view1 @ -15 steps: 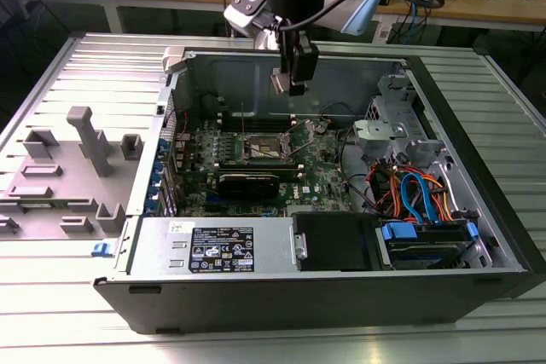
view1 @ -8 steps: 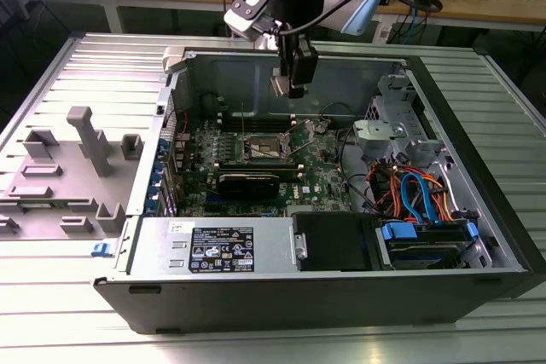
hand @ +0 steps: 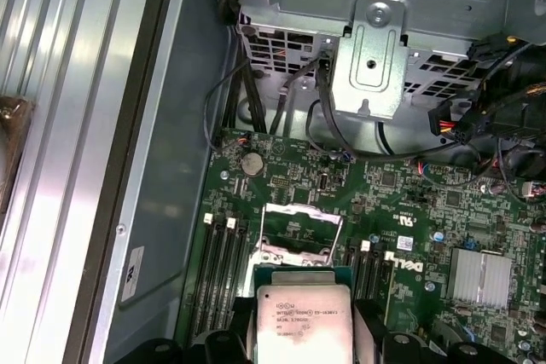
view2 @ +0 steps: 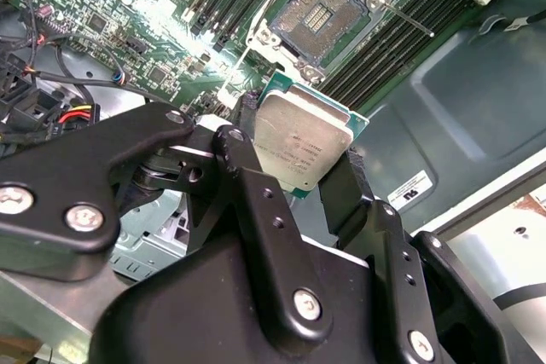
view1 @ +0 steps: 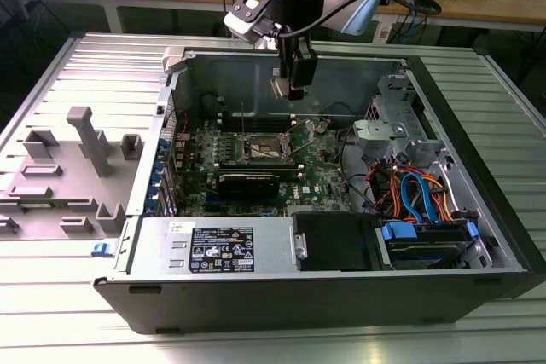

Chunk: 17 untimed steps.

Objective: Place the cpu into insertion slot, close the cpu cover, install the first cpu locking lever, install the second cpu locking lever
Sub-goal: 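Place the cpu into insertion slot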

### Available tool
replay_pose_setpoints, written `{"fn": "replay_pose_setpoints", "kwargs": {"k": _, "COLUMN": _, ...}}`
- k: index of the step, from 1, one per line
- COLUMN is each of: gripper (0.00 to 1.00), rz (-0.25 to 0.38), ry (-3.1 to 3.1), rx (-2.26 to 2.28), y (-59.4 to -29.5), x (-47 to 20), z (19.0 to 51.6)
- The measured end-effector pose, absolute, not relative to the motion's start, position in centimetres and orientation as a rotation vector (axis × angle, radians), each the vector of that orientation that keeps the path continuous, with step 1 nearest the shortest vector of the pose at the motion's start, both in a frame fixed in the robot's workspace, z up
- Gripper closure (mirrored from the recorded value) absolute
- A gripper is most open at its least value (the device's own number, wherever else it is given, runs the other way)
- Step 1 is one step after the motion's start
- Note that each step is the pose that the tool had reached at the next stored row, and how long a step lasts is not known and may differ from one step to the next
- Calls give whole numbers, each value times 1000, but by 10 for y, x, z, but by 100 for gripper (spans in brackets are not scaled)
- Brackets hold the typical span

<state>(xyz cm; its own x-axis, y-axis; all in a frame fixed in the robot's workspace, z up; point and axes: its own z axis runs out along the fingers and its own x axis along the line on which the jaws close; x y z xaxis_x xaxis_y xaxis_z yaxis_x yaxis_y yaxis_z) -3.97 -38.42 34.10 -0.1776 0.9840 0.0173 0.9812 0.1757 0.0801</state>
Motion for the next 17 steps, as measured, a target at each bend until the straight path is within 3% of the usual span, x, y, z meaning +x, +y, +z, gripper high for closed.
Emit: {"fn": "replay_pose_setpoints", "kwargs": {"k": 17, "gripper": 46, "rz": 109, "ry": 2351, "rx": 2019, "y": -384, "x": -40, "z": 341}}
